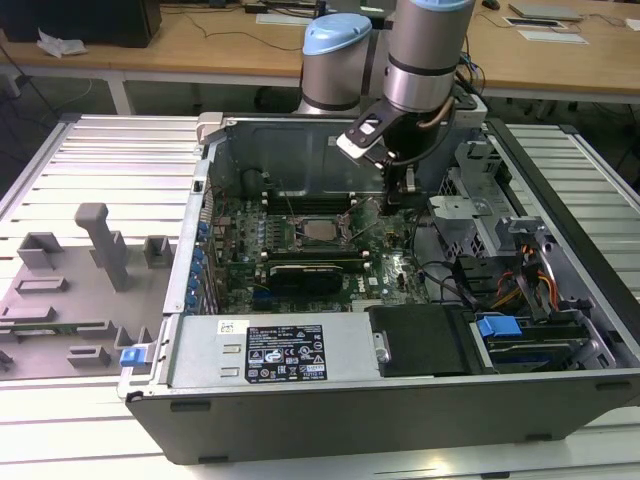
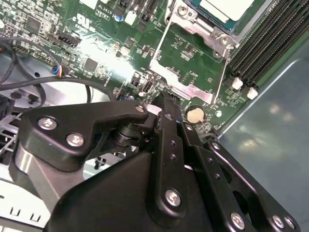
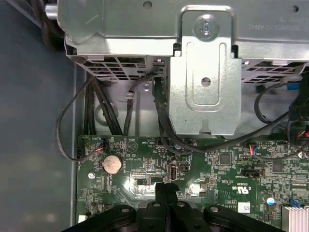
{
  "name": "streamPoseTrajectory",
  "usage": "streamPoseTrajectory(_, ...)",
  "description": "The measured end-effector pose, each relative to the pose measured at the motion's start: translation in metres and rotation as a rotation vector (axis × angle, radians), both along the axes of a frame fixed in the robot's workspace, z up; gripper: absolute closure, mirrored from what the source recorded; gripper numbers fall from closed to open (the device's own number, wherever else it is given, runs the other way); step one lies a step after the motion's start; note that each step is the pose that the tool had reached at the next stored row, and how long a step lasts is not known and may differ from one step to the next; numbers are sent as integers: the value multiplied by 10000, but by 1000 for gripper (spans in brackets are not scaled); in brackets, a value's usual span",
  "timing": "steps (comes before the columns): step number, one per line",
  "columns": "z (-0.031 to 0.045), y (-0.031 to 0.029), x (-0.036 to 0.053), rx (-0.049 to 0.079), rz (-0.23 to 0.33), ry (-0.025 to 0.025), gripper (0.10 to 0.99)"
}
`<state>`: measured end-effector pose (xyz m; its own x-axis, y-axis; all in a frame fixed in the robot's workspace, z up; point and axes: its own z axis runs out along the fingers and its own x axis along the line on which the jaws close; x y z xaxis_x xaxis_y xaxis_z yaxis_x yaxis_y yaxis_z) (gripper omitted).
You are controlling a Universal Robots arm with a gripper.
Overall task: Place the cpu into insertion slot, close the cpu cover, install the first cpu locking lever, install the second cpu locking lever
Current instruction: 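Close the cpu cover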
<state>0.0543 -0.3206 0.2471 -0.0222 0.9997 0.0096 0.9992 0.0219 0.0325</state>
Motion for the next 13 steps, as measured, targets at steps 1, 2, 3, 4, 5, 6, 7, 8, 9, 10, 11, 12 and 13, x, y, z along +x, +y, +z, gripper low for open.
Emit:
streamPoseTrajectory(1, -15, 19, 0, 3, -1, -1, 980)
streamPoseTrajectory(2, -22, 36, 0, 3, 0, 0, 980)
streamPoseTrajectory(3, -22, 38, 0, 2, 1, 0, 980)
streamPoseTrajectory(4, -23, 38, 0, 2, 1, -1, 980)
streamPoseTrajectory(5, -23, 38, 0, 1, 1, 0, 980)
streamPoseTrajectory(6, -23, 38, 0, 2, 0, 19, 980)
streamPoseTrajectory(7, -25, 38, 1, 8, 0, 109, 980)
streamPoseTrajectory(8, -26, 38, 3, 17, -1, 250, 980)
streamPoseTrajectory(9, -28, 38, 8, 36, -1, 495, 980)
streamPoseTrajectory(10, -28, 39, 12, 48, 1, 665, 980)
streamPoseTrajectory(11, -28, 38, 16, 58, 1, 848, 980)
streamPoseTrajectory(12, -29, 38, 21, 71, 0, 1065, 980)
streamPoseTrajectory(13, -30, 38, 26, 79, -1, 1256, 980)
